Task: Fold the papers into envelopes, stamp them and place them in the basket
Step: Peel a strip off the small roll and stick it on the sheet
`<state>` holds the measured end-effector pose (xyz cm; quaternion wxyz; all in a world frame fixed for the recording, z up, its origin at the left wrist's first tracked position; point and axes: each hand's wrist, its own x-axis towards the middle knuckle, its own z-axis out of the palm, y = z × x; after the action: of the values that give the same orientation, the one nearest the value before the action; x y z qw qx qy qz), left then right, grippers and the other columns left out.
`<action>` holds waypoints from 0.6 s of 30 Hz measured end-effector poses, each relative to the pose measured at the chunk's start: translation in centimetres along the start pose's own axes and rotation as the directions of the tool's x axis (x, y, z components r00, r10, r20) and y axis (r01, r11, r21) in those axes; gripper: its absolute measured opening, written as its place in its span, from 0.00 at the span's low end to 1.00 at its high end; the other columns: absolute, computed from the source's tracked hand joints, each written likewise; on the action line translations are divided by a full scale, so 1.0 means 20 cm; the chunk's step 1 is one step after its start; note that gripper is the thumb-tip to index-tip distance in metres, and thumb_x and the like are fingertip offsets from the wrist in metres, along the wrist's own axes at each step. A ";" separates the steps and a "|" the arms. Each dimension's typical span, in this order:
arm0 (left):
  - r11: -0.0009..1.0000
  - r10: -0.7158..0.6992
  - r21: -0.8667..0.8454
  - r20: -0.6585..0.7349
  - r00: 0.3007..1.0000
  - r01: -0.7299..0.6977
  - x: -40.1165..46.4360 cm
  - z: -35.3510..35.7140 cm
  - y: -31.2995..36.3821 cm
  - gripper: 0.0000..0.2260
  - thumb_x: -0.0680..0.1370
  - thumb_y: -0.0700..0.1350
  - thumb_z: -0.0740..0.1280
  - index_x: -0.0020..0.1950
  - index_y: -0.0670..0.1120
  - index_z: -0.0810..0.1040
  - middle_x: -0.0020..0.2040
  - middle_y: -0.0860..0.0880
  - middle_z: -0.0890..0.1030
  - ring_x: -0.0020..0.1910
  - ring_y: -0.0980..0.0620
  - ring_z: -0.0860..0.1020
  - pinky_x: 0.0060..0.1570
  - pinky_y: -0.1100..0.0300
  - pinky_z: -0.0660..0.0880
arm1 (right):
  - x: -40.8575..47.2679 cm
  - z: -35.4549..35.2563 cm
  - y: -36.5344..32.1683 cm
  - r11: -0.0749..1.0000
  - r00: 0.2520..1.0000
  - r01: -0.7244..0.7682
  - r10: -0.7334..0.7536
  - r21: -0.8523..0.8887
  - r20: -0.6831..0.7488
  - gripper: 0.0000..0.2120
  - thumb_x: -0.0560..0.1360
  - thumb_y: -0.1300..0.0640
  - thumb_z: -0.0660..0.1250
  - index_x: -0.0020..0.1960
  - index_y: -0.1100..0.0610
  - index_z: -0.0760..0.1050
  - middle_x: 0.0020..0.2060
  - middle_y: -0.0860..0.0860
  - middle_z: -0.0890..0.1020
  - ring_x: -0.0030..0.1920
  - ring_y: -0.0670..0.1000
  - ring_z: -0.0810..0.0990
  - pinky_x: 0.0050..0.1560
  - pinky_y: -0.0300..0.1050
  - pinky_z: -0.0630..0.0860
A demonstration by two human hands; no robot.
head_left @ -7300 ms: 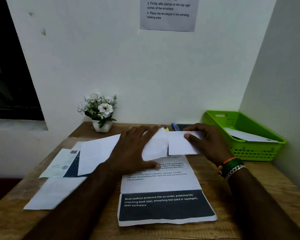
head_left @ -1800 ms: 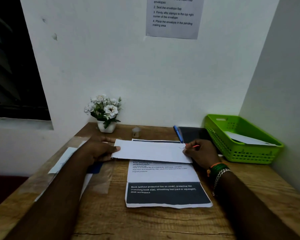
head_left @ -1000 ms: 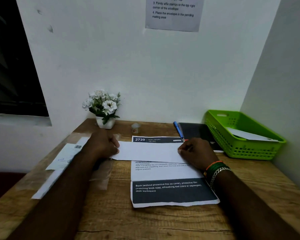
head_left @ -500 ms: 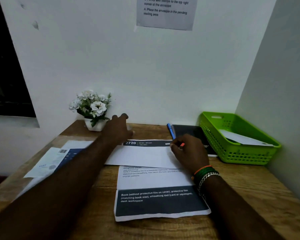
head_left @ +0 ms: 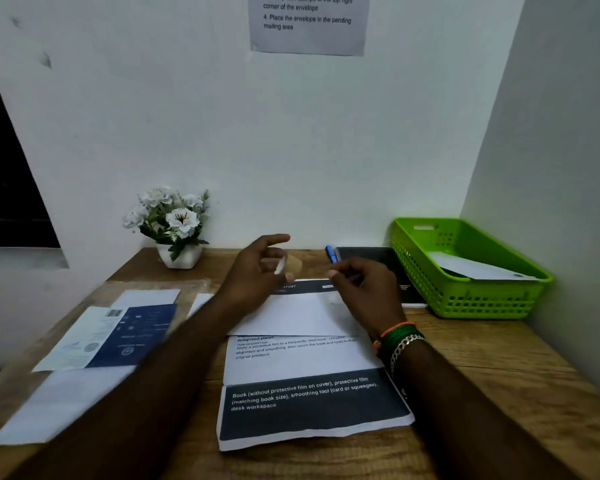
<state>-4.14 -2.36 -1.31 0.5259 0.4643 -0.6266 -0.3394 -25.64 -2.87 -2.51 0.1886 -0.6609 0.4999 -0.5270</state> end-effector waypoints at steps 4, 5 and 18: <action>0.995 0.050 -0.092 0.120 0.991 -0.039 -0.07 0.04 0.00 0.35 0.70 0.25 0.74 0.71 0.51 0.75 0.59 0.42 0.79 0.58 0.48 0.82 0.57 0.53 0.81 | -0.04 0.03 -0.07 0.980 0.986 -0.006 -0.027 0.197 0.164 0.11 0.70 0.55 0.76 0.52 0.50 0.84 0.41 0.45 0.87 0.37 0.45 0.84 0.42 0.47 0.82; 0.992 0.061 -0.115 0.137 0.989 -0.045 -0.08 0.05 0.01 0.35 0.70 0.26 0.75 0.72 0.51 0.74 0.60 0.40 0.79 0.59 0.47 0.82 0.59 0.51 0.80 | -0.04 0.03 -0.07 0.975 0.982 -0.007 -0.035 0.222 0.186 0.15 0.68 0.54 0.77 0.54 0.51 0.84 0.43 0.46 0.87 0.39 0.45 0.85 0.43 0.49 0.83; 0.963 0.094 -0.263 0.140 0.986 -0.055 -0.10 0.08 0.05 0.38 0.70 0.25 0.74 0.74 0.52 0.72 0.66 0.42 0.76 0.67 0.51 0.79 0.63 0.53 0.78 | -0.05 0.00 -0.11 0.835 0.962 -0.136 -0.017 0.533 0.273 0.23 0.65 0.73 0.78 0.55 0.59 0.77 0.54 0.58 0.84 0.44 0.52 0.84 0.51 0.54 0.84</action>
<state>-5.85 -0.30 -1.49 0.5454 0.3409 -0.6322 -0.4320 -24.53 -1.08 -1.24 0.4513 -0.6282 0.3190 -0.5477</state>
